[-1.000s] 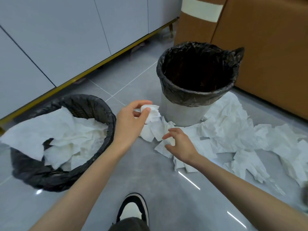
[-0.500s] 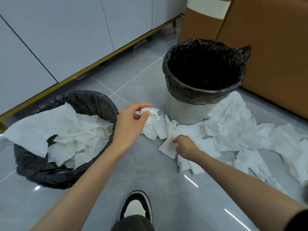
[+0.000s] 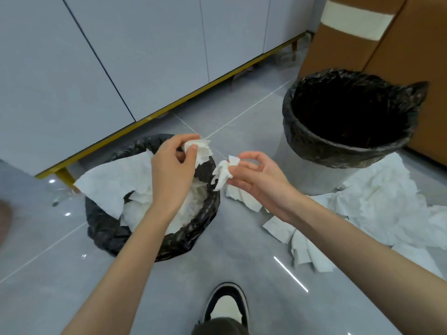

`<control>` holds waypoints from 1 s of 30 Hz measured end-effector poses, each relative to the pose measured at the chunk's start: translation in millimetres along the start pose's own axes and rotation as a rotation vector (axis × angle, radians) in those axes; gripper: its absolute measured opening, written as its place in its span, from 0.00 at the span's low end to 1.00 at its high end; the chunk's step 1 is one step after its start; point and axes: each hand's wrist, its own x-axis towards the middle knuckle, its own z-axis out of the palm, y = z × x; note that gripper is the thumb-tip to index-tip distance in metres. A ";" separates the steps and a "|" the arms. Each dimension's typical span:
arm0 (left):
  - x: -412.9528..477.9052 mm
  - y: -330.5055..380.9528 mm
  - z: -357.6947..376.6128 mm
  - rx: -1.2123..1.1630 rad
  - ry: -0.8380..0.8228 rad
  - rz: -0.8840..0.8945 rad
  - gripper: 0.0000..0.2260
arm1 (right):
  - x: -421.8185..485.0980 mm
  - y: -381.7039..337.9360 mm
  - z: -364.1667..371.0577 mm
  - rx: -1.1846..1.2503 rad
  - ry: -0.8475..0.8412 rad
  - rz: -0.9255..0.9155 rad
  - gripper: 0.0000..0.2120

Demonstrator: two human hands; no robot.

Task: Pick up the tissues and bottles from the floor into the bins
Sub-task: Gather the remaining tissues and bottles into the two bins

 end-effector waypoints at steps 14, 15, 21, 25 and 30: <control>3.8 -23.0 -4.7 0.316 -0.063 0.053 0.15 | 26.0 6.2 6.8 -0.693 0.051 -0.107 0.16; 3.2 -17.1 -0.5 0.289 -0.080 0.070 0.15 | 25.2 6.1 -6.7 -0.709 0.087 -0.107 0.15; -17.2 18.4 43.9 0.169 -0.225 0.140 0.12 | 5.2 22.4 -101.4 -0.794 0.302 0.043 0.13; -41.9 25.5 83.5 0.141 -0.453 0.137 0.10 | -20.8 43.1 -160.3 -0.935 0.367 0.174 0.13; -87.1 10.6 141.2 0.223 -0.760 0.098 0.12 | -58.2 72.3 -210.4 -1.162 0.313 0.315 0.15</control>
